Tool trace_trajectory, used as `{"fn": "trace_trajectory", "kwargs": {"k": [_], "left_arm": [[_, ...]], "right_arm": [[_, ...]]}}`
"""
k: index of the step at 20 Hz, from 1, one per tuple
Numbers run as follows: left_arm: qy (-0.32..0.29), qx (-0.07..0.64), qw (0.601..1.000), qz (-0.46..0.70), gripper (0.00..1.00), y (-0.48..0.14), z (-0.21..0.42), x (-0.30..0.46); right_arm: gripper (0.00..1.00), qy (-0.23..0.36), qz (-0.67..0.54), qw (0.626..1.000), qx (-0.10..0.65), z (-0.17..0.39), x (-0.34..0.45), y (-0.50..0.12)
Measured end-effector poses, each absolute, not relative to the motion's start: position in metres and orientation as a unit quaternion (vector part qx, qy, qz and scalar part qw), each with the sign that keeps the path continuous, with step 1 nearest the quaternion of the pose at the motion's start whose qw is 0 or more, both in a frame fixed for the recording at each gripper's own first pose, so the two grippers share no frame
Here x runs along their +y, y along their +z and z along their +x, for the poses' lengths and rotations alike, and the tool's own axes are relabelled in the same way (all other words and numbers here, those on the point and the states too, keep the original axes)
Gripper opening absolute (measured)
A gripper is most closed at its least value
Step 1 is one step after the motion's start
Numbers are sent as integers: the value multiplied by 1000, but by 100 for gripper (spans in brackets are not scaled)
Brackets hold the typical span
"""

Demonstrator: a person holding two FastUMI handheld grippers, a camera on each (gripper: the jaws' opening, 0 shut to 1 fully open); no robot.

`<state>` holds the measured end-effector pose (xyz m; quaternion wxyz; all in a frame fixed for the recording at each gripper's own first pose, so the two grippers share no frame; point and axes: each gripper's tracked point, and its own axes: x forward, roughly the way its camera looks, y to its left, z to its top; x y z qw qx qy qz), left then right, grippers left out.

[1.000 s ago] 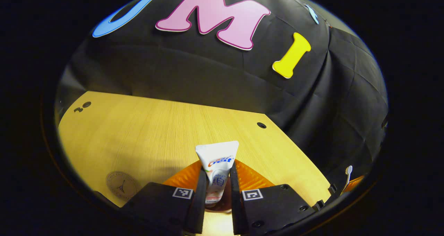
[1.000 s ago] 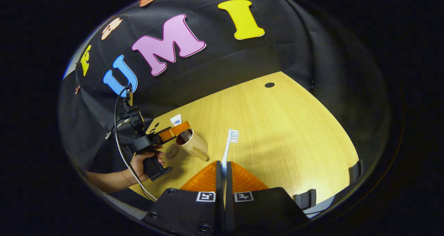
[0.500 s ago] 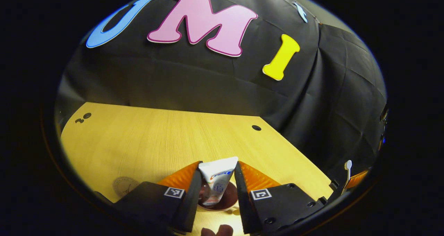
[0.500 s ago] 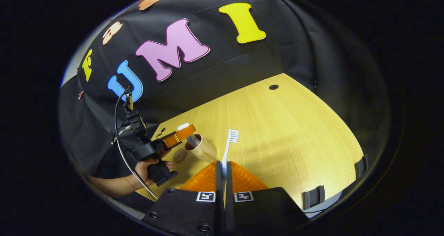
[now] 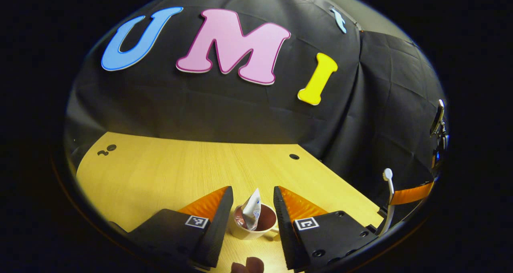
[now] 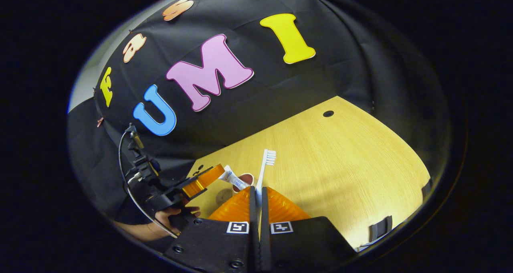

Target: Put the toothbrush and toothpaste on the desktop into the cup, then pick up the cup and place it on the coaster on the desktop.

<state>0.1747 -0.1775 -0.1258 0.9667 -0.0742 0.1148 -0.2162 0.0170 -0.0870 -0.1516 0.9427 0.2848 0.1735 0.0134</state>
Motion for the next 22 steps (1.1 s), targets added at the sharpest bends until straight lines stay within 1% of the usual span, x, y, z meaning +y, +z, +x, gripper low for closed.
{"fn": "trace_trajectory", "kwargs": {"k": [1, 2, 3, 6, 9, 12, 17, 22], "left_arm": [[-217, 107, 967, -78, 64, -118, 166, -171], [-216, 100, 968, -79, 55, -112, 158, -163], [-213, 93, 969, -80, 65, -105, 148, -153], [-185, 81, 976, -81, 68, -95, 120, -118], [-166, 74, 980, -75, 70, -96, 90, -88], [-148, 84, 983, -66, 70, -103, 64, -66], [-149, 109, 980, -80, 70, -111, 31, -57], [-128, 134, 979, -83, 70, -131, 15, -46]], "right_arm": [[5, 17, 287, 943, 166, 21, -83, -146], [5, 20, 288, 944, 162, 26, -80, -142], [5, 24, 286, 945, 158, 31, -77, -138], [5, 40, 274, 949, 149, 52, -64, -129], [5, 60, 278, 949, 134, 77, -52, -118], [5, 72, 281, 949, 121, 110, -47, -105], [5, 71, 284, 951, 99, 152, -55, -102], [5, 79, 260, 958, 90, 191, -53, -115]]}}
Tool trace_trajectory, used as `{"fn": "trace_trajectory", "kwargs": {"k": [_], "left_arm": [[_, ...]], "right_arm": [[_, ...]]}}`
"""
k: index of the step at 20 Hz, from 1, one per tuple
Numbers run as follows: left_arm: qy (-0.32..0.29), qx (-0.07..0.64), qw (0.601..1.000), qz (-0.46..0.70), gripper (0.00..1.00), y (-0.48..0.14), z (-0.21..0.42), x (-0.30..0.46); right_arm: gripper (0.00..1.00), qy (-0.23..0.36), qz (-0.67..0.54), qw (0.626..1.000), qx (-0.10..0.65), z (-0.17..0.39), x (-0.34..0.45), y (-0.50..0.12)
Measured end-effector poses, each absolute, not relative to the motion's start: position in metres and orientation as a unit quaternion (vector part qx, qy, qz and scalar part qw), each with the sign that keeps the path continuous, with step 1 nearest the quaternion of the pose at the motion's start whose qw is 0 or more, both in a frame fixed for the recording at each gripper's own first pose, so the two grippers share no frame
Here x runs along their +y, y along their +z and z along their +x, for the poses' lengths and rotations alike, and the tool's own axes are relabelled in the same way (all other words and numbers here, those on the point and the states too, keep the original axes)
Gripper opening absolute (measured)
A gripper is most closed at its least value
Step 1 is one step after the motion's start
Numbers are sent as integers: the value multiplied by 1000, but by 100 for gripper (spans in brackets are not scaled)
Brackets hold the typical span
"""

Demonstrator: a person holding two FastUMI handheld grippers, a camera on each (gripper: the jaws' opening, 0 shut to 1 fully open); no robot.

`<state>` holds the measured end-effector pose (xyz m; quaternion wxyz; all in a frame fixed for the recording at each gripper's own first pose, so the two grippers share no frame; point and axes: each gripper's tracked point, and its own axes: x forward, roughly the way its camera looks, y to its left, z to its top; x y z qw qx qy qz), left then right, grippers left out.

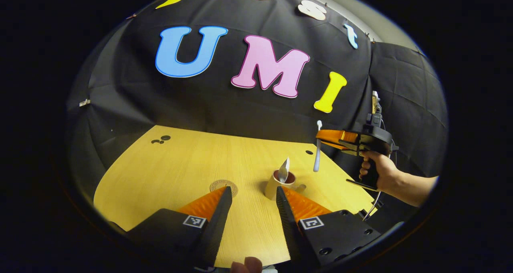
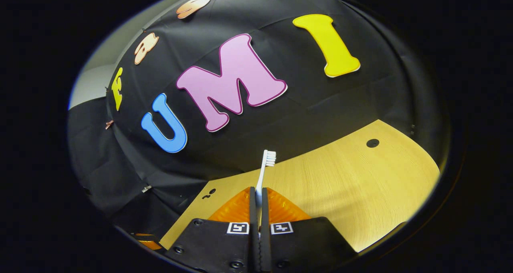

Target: Put the toothbrush and toothpaste on the desktop into the cup, then pick up the cup and place it on the coaster on the desktop.

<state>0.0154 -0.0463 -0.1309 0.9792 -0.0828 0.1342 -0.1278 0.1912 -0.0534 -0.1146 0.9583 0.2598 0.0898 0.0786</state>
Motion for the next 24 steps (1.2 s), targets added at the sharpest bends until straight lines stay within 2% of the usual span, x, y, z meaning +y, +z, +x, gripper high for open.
{"fn": "trace_trajectory", "kwargs": {"k": [10, 24], "left_arm": [[-90, 169, 975, -108, 70, -165, 12, -23], [-35, 192, 969, -153, 70, -187, 13, -9]], "right_arm": [[5, 104, 176, 976, 71, 241, -34, -155], [5, 117, 106, 984, 81, 244, -13, -203]]}}
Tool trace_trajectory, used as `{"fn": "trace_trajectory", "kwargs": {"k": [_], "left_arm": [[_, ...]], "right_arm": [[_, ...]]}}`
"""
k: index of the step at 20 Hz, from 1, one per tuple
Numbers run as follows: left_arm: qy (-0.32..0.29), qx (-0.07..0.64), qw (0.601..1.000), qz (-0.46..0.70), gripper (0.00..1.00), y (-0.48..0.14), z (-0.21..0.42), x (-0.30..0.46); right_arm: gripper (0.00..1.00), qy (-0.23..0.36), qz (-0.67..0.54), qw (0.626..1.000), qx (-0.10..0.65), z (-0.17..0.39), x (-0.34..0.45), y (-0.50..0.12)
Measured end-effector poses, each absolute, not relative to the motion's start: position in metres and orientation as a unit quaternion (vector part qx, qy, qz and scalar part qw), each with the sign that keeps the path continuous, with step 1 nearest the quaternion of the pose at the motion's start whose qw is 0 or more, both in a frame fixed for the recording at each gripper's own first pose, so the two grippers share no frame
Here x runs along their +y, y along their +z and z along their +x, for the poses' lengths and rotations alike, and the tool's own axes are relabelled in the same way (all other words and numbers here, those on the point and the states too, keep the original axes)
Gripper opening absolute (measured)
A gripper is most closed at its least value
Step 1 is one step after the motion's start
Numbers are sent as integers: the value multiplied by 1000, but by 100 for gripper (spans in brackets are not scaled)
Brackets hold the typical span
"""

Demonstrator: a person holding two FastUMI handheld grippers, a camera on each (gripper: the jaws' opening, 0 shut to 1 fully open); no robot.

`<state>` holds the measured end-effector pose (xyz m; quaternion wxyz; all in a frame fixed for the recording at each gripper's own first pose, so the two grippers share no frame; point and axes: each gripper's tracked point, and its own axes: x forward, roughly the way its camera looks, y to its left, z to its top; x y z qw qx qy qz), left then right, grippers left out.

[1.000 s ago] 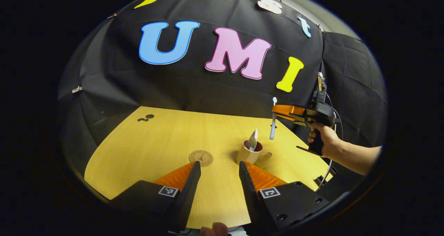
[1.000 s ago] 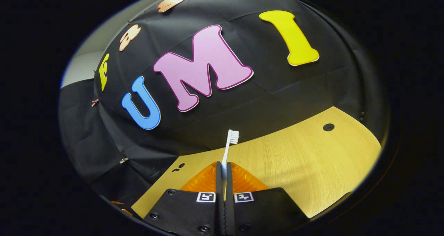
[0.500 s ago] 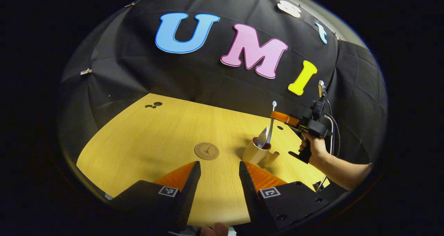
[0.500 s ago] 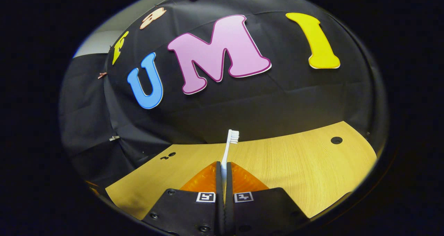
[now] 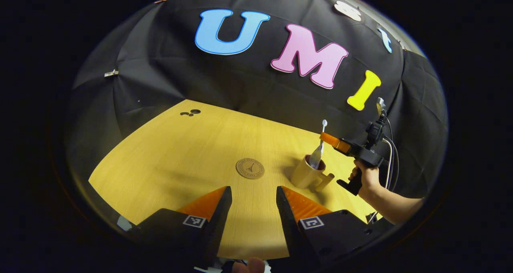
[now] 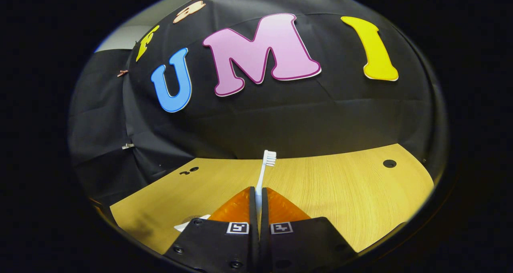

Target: Put the toothbrush and toothpaste on the desktop into the cup, then pick up the cup and place it on the coaster on the desktop.

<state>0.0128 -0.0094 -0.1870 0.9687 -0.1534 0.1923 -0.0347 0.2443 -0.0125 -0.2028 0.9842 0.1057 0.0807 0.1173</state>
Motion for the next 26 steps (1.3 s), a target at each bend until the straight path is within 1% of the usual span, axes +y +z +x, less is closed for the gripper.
{"fn": "trace_trajectory", "kwargs": {"k": [6, 9, 21, 24, 25, 26], "left_arm": [[-41, 195, 967, -157, 71, -189, 15, -28], [-45, 197, 967, -156, 70, -190, 16, -31], [-51, 200, 966, -155, 70, -188, 22, -19], [-54, 201, 966, -154, 70, -187, 24, -20], [-54, 201, 966, -154, 70, -186, 25, -21], [-55, 200, 966, -154, 70, -185, 26, -22]], "right_arm": [[5, 133, 81, 983, 101, 232, -5, -221], [7, 133, 79, 983, 102, 228, -4, -219], [10, 118, 93, 980, 130, 209, -10, -227], [16, 117, 92, 979, 138, 202, -12, -228], [10, 116, 90, 979, 140, 200, -14, -228], [22, 115, 91, 979, 142, 197, -15, -227]]}}
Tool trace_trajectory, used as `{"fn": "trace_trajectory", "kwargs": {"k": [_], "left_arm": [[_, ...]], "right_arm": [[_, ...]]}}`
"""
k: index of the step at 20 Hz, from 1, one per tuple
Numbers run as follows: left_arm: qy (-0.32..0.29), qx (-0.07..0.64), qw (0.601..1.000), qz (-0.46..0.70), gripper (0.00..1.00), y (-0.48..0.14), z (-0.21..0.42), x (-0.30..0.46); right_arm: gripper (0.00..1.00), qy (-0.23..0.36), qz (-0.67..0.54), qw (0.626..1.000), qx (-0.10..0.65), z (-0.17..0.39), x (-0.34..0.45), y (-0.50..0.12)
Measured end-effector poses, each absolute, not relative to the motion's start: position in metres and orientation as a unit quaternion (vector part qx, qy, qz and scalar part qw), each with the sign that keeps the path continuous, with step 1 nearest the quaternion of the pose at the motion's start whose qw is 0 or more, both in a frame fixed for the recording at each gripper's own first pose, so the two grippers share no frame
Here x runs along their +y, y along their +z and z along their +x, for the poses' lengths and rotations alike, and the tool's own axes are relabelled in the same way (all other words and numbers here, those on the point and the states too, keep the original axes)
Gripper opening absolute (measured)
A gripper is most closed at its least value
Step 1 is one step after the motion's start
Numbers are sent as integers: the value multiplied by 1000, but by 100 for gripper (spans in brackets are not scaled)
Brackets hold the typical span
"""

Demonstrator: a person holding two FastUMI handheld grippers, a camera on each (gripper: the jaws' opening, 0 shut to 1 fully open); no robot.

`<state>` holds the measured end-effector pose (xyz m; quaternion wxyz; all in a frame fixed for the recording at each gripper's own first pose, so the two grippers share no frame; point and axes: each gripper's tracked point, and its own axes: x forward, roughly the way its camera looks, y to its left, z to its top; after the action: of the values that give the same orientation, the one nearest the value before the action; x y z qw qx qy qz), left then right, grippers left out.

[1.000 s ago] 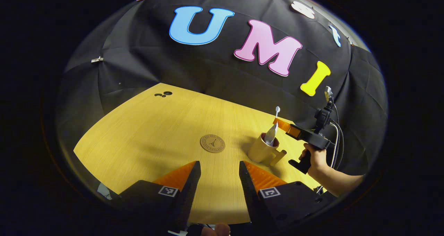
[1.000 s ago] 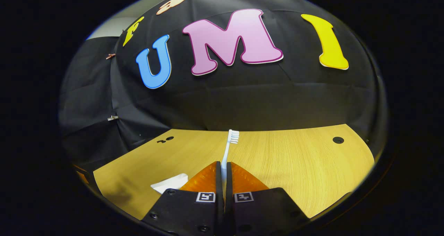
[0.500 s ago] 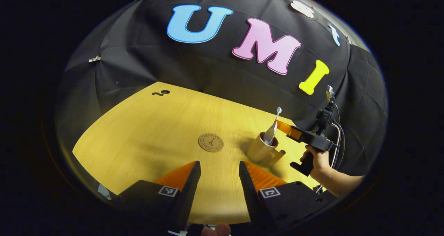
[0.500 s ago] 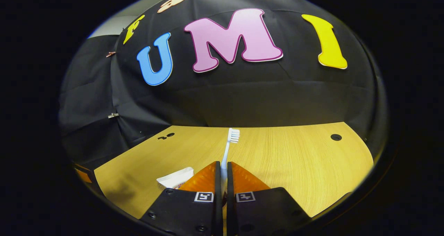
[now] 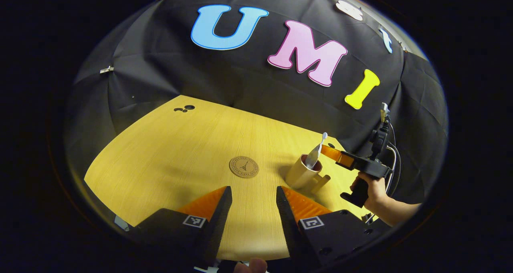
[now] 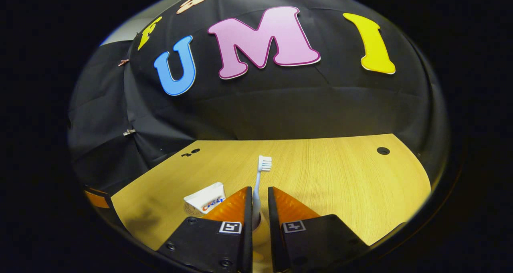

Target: Put the toothbrush and toothpaste on the desktop into the cup, then pick up the cup and place it on the coaster on the desktop.

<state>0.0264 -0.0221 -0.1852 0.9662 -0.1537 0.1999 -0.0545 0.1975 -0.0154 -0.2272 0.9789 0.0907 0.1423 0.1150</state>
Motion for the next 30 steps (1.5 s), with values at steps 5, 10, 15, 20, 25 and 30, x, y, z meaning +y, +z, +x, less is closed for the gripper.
{"fn": "trace_trajectory", "kwargs": {"k": [5, 10, 15, 20, 25, 30], "left_arm": [[-64, 194, 968, -145, 70, -179, 31, -26], [-71, 188, 970, -140, 70, -174, 34, -24], [-68, 184, 972, -128, 71, -173, 34, -11], [-57, 187, 972, -132, 70, -181, 24, 6], [-48, 189, 970, -145, 70, -189, 5, 16], [-37, 192, 967, -161, 70, -199, -3, 25]], "right_arm": [[28, 110, 104, 975, 165, 178, -25, -223], [33, 113, 104, 966, 210, 150, -19, -228], [44, 122, 104, 945, 286, 125, -11, -248], [54, 120, 100, 923, 350, 115, -6, -269], [54, 108, 56, 907, 403, 113, -10, -289], [54, 127, 8, 881, 455, 115, 1, -307]]}}
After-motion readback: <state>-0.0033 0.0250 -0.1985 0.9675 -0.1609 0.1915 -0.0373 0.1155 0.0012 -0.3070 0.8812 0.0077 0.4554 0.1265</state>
